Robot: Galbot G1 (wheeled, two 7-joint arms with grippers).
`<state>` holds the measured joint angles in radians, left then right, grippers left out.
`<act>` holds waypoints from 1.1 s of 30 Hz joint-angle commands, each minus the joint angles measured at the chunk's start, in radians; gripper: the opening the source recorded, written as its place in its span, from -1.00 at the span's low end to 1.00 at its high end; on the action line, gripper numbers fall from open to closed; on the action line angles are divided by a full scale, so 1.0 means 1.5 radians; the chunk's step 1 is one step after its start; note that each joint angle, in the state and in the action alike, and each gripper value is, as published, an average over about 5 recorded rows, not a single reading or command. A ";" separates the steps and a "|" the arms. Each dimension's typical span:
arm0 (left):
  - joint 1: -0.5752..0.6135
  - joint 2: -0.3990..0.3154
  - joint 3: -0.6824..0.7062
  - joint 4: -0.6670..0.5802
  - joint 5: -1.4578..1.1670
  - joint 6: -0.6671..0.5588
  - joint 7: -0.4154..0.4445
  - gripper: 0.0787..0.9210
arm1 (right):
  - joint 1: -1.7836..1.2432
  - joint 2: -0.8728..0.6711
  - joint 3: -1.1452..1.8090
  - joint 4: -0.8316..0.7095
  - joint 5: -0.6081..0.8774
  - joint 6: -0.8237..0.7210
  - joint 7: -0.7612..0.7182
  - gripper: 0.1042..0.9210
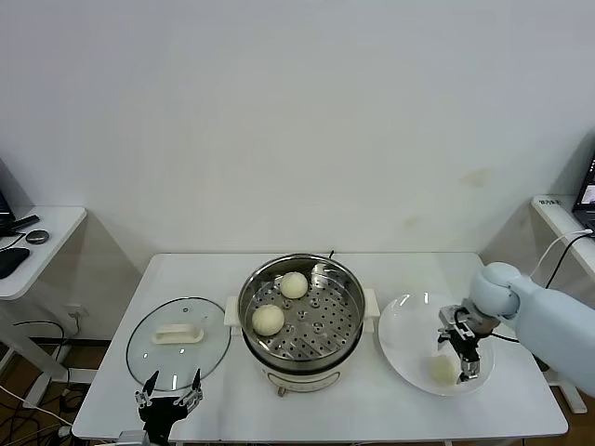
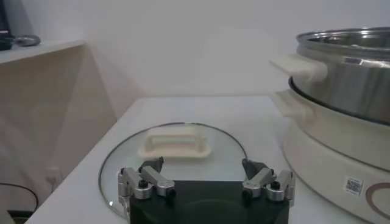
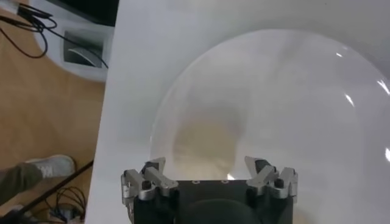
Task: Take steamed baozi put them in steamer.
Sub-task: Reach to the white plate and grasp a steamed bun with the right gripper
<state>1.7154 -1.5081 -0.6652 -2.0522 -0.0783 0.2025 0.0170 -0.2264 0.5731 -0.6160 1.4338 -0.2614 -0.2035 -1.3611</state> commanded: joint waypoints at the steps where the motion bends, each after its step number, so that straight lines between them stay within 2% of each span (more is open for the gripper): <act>1: -0.003 0.000 0.001 0.005 0.000 0.001 -0.001 0.77 | -0.016 0.010 0.005 -0.004 -0.019 -0.015 0.007 0.76; 16: -0.009 0.003 0.003 0.016 -0.001 0.001 -0.001 0.77 | -0.024 0.021 0.003 -0.009 -0.025 -0.033 0.020 0.73; 27: -0.023 0.004 0.006 0.029 -0.004 0.001 0.000 0.77 | -0.025 0.023 0.003 -0.013 -0.033 -0.038 0.018 0.49; 33: -0.027 0.004 0.008 0.032 -0.003 0.001 0.001 0.77 | -0.020 0.017 0.004 -0.014 -0.027 -0.038 0.017 0.22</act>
<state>1.6787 -1.5021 -0.6554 -2.0081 -0.0836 0.2037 0.0169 -0.2603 0.6028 -0.6098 1.4122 -0.3036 -0.2556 -1.3361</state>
